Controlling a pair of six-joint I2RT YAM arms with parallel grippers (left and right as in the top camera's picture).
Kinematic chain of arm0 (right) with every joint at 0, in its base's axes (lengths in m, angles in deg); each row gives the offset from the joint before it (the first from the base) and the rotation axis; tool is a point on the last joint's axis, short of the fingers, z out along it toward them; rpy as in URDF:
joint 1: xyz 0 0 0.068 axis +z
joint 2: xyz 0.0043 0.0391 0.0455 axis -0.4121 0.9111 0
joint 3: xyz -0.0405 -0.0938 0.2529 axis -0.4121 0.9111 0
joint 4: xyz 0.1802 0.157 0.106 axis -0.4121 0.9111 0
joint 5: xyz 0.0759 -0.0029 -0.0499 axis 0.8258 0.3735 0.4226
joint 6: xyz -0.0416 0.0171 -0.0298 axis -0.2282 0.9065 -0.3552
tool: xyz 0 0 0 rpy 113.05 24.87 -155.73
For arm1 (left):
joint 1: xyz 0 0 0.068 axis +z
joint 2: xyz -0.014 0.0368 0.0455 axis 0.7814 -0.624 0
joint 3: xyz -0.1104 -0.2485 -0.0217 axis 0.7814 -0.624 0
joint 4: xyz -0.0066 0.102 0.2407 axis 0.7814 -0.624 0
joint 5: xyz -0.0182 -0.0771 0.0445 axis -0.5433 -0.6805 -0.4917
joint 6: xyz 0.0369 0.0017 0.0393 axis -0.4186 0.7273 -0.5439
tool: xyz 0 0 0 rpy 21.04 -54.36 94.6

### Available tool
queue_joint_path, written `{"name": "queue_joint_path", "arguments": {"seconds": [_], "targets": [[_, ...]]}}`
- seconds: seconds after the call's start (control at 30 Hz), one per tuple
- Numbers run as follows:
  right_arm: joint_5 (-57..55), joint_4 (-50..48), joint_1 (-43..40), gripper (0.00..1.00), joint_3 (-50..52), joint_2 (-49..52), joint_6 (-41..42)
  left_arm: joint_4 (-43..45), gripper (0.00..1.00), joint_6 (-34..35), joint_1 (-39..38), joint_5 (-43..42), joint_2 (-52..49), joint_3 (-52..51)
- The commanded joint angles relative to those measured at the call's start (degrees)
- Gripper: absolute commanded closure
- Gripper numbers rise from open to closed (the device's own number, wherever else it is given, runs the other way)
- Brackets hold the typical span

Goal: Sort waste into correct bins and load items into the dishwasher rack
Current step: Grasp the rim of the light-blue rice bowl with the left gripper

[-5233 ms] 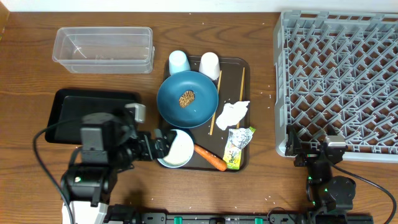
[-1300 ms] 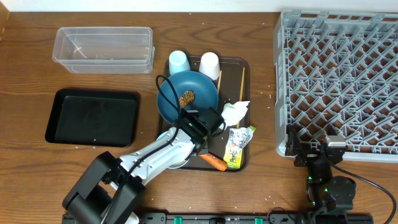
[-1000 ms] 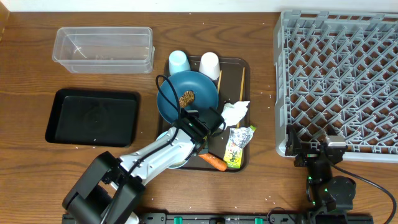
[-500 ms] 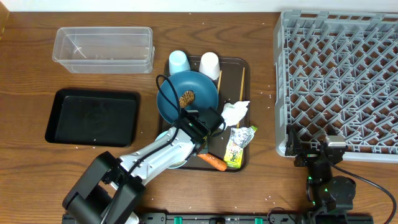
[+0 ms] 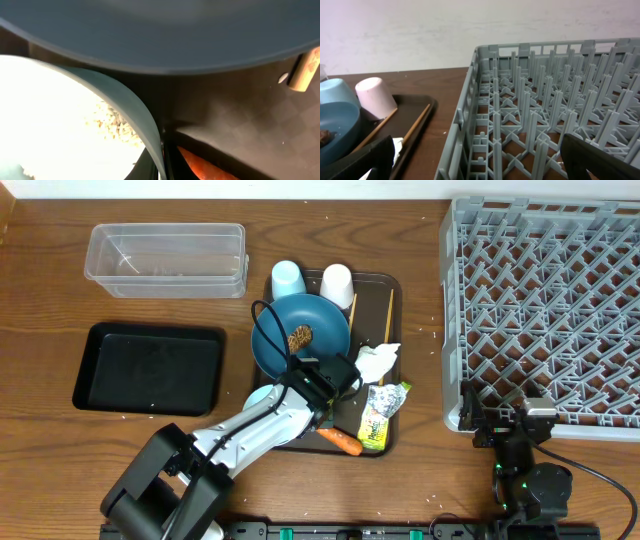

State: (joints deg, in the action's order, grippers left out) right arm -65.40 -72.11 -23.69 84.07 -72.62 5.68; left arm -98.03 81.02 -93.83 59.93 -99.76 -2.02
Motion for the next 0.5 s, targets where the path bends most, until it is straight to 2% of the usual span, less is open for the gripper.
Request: {"name": "queue_joint_path", "arguments": {"seconds": [0.0, 0.47], "targets": [[0.0, 0.2, -1.0, 0.01, 0.1, -0.1, -0.6, -1.5, 0.94, -0.3, 0.1, 1.1, -0.3, 1.8], [0.0, 0.2, -1.0, 0.01, 0.1, -0.1, -0.6, -3.7, 0.94, -0.3, 0.2, -1.9, 2.3, 2.3]]}}
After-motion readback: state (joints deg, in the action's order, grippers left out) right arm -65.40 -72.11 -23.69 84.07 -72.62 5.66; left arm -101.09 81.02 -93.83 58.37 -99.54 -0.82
